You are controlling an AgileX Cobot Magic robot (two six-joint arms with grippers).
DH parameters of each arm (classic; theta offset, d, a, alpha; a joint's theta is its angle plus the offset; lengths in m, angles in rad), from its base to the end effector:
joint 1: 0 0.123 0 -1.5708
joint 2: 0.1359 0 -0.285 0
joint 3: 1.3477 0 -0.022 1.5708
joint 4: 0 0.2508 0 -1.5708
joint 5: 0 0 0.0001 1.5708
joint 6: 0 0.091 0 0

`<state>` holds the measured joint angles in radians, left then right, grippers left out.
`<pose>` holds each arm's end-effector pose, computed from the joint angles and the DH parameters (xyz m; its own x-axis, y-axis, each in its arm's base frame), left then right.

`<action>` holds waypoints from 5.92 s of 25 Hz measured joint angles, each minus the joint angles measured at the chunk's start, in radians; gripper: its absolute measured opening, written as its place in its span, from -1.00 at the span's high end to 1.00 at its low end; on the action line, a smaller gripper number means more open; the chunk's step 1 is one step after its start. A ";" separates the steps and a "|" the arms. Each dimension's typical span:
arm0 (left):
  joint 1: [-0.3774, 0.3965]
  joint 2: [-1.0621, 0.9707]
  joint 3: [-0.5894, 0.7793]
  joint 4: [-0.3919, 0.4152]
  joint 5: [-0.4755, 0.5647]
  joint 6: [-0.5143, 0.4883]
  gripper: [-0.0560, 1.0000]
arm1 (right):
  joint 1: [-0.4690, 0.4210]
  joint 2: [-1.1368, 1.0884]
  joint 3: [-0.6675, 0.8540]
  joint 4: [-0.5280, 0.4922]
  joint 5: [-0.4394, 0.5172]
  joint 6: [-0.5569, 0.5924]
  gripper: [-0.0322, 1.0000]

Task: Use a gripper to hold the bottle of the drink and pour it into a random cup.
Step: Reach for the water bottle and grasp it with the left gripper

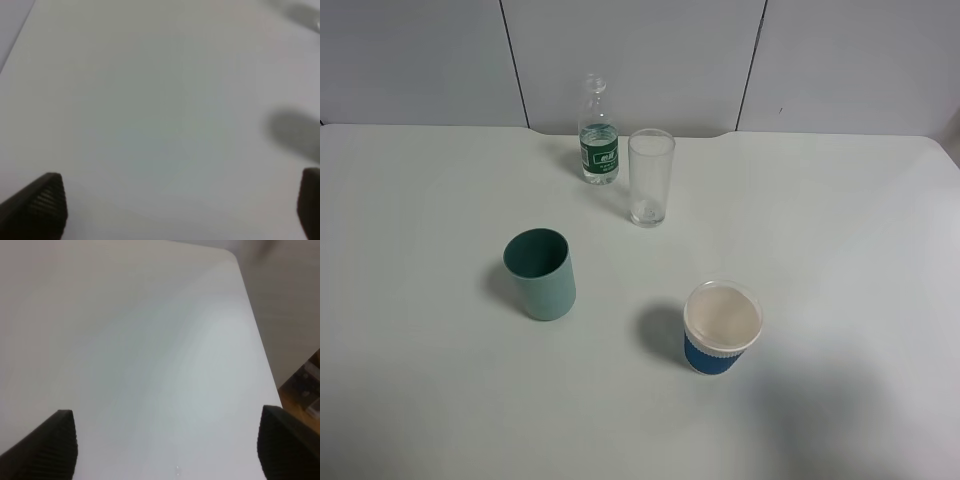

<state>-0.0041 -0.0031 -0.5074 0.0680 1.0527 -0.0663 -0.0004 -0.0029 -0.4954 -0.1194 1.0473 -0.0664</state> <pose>-0.0059 0.0054 0.2801 -0.4367 -0.0307 -0.8991 -0.0632 0.9980 -0.0034 -0.0045 -0.0094 0.2776 -0.4510 -0.1251 -0.8837 0.0364 0.9867 -0.1583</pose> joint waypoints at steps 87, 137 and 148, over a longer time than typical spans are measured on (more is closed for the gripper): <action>-0.137 1.047 -0.049 0.139 -0.837 0.222 -0.99 | 0.000 0.000 0.000 0.000 0.000 0.000 -0.50; -0.168 1.867 -0.494 1.038 -1.435 -0.328 -0.99 | 0.000 0.000 0.000 0.000 0.000 0.000 -0.50; -0.168 1.987 -0.608 1.223 -1.567 -0.514 -0.99 | 0.000 0.000 0.000 0.000 0.000 0.000 -0.50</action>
<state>-0.1716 1.9844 -1.1155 1.2913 -0.5144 -0.5805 -0.0004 -0.0029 -0.4954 -0.1194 1.0473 -0.0664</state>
